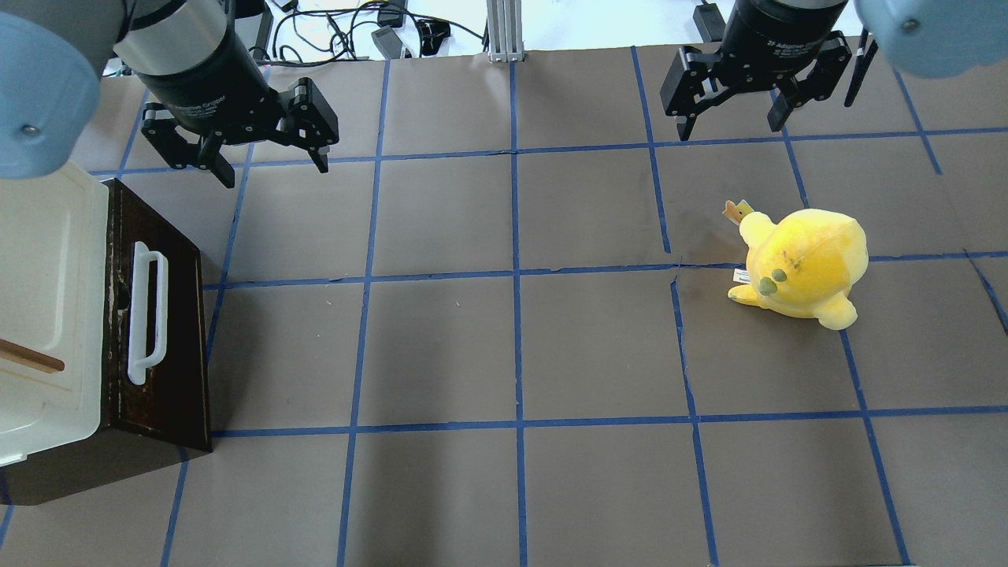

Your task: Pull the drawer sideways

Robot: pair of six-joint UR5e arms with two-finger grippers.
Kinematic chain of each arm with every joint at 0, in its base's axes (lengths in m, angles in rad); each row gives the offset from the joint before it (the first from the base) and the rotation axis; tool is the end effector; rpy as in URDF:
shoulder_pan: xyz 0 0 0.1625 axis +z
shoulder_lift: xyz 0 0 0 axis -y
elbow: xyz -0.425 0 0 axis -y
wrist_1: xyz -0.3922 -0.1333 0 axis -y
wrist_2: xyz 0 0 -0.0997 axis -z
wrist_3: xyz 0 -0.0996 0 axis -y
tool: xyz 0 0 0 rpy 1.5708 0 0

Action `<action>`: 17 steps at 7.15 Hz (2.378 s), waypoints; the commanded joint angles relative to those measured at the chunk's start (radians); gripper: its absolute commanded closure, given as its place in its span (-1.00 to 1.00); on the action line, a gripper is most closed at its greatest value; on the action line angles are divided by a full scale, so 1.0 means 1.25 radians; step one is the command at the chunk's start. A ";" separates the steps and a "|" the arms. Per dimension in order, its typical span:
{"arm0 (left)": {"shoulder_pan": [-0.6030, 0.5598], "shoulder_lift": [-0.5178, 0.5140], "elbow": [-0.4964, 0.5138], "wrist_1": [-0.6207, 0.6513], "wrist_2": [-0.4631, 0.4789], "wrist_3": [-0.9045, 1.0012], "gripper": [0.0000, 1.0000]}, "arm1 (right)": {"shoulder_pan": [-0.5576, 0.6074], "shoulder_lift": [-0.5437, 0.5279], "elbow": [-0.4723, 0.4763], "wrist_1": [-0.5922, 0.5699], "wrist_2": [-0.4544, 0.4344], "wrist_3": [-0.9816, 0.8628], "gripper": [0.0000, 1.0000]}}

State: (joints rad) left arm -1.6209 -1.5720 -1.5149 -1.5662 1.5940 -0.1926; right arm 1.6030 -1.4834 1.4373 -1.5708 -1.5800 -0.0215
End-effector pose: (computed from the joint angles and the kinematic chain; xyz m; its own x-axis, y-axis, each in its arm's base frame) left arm -0.1557 -0.4904 0.5154 -0.9897 -0.1430 -0.0114 -0.1421 0.9879 -0.0626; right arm 0.1495 -0.5285 0.5091 -0.9985 -0.0532 0.0102 -0.0536 0.9975 -0.0459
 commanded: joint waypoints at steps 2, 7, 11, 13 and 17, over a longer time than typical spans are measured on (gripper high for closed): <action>0.001 0.001 -0.001 0.000 0.001 0.001 -1.00 | 0.000 0.000 0.000 0.000 0.000 0.000 -1.00; 0.000 0.001 -0.001 0.000 0.000 0.001 -1.00 | 0.000 0.000 0.000 0.000 0.000 0.000 -1.00; -0.003 -0.037 -0.008 0.000 0.000 -0.010 -1.00 | 0.000 0.000 0.000 0.000 0.000 0.000 -1.00; -0.007 -0.077 -0.041 -0.007 0.096 -0.035 -1.00 | 0.000 0.000 0.000 0.000 0.000 -0.001 -1.00; -0.059 -0.180 -0.112 -0.009 0.398 -0.081 -1.00 | 0.000 0.000 0.000 0.000 0.000 0.000 -1.00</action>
State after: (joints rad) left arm -1.6624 -1.7628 -1.6285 -1.5724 1.9379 -0.2874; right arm 1.6030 -1.4833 1.4373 -1.5708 -1.5800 -0.0215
